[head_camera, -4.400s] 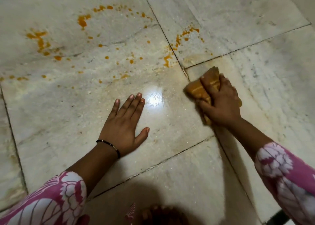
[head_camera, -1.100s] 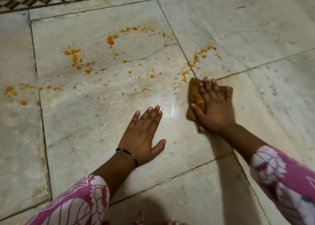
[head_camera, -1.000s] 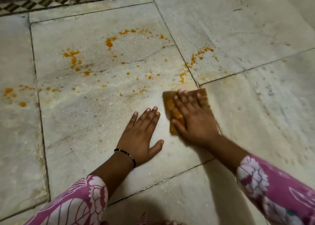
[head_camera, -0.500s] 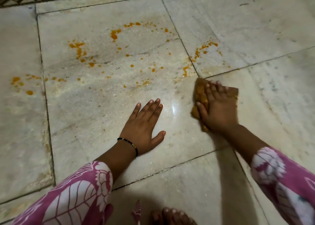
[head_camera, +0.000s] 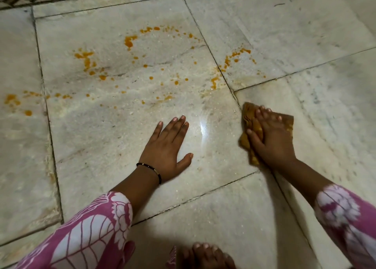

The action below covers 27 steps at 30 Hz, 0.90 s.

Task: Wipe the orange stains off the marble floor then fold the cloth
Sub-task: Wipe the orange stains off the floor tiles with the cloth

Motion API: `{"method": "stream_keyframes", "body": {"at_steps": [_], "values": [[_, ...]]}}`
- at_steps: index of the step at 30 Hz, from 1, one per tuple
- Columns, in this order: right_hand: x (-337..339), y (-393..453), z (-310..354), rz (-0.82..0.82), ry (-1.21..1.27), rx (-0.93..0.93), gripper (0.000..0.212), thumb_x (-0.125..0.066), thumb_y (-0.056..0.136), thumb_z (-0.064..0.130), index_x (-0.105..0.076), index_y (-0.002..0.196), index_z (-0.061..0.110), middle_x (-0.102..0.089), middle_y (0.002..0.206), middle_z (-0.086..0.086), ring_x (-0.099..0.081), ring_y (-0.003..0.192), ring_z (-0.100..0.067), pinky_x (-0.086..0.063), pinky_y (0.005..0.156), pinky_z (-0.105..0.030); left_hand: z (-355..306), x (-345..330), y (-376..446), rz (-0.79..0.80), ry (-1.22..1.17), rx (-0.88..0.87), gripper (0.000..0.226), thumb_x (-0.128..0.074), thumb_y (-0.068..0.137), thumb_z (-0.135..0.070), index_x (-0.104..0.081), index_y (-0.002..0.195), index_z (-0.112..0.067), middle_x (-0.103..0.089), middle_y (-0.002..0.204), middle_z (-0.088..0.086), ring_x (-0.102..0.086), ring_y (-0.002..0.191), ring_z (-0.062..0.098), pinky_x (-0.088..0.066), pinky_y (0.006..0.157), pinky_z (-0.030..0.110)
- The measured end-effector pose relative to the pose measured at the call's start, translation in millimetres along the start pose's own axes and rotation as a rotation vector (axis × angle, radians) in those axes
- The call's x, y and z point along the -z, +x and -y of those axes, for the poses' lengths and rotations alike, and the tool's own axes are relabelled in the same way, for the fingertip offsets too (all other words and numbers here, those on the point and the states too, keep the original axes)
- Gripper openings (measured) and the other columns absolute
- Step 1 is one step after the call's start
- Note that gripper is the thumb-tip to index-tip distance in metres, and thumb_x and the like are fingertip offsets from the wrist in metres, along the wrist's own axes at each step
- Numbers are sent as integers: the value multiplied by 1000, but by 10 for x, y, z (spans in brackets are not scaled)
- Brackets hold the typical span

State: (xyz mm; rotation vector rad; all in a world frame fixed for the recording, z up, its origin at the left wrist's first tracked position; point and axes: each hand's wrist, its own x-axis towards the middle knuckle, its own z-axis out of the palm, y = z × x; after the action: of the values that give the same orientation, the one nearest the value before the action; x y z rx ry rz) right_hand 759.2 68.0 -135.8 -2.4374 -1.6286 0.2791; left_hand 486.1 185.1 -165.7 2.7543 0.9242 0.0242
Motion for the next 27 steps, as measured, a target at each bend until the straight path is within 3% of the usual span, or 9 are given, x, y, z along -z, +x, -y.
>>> {"method": "stream_keyframes", "body": {"at_steps": [4,7,12,15,18,21,27], "values": [[-109,248,404,65,-72,160,76,-28,87,55,-34,146,7,-29,153,-13,-24,143,-28,-8,116,-36,-11,19,1,10,10,5,76,-28,89,-55,-16,151,-12,-11,159,4,-7,146,17,-5,117,43],[-180,-117,586,117,-87,342,68,-33,91,51,-36,145,10,-31,152,-9,-28,142,-25,-9,117,-35,-7,27,2,8,12,3,77,-28,88,-56,-17,150,-13,-12,158,4,-9,146,18,-4,117,42],[-84,-841,113,212,-66,474,64,-34,96,50,-34,147,12,-29,154,-6,-23,144,-20,-16,117,-40,-4,13,-5,12,8,-2,77,-23,88,-57,-13,151,-15,-8,159,2,-4,146,15,-1,118,41],[65,-787,-242,191,-68,428,65,-31,96,53,-32,147,12,-30,153,-7,-25,143,-22,-17,117,-39,-8,22,-11,21,19,2,77,-20,89,-58,-9,152,-16,-4,159,1,-1,146,14,2,118,39],[56,-453,-211,71,-28,175,71,-31,92,57,-34,146,11,-30,152,-8,-29,141,-26,-14,117,-36,-15,40,-9,31,16,-2,76,-20,89,-58,-9,152,-16,-5,159,2,-4,146,16,2,118,39],[-82,-74,78,5,-41,-20,76,-24,88,56,-30,148,10,-26,155,-9,-22,144,-24,-9,117,-36,-21,59,-12,32,-2,7,75,-21,89,-57,-12,151,-15,-8,159,3,-7,146,18,1,118,40],[-156,-480,420,147,-8,307,62,-35,93,45,-39,144,11,-35,151,-7,-29,142,-22,-10,117,-34,-28,70,28,22,-68,12,78,-24,85,-57,-16,150,-16,-8,158,0,-7,145,17,5,117,37]]}}
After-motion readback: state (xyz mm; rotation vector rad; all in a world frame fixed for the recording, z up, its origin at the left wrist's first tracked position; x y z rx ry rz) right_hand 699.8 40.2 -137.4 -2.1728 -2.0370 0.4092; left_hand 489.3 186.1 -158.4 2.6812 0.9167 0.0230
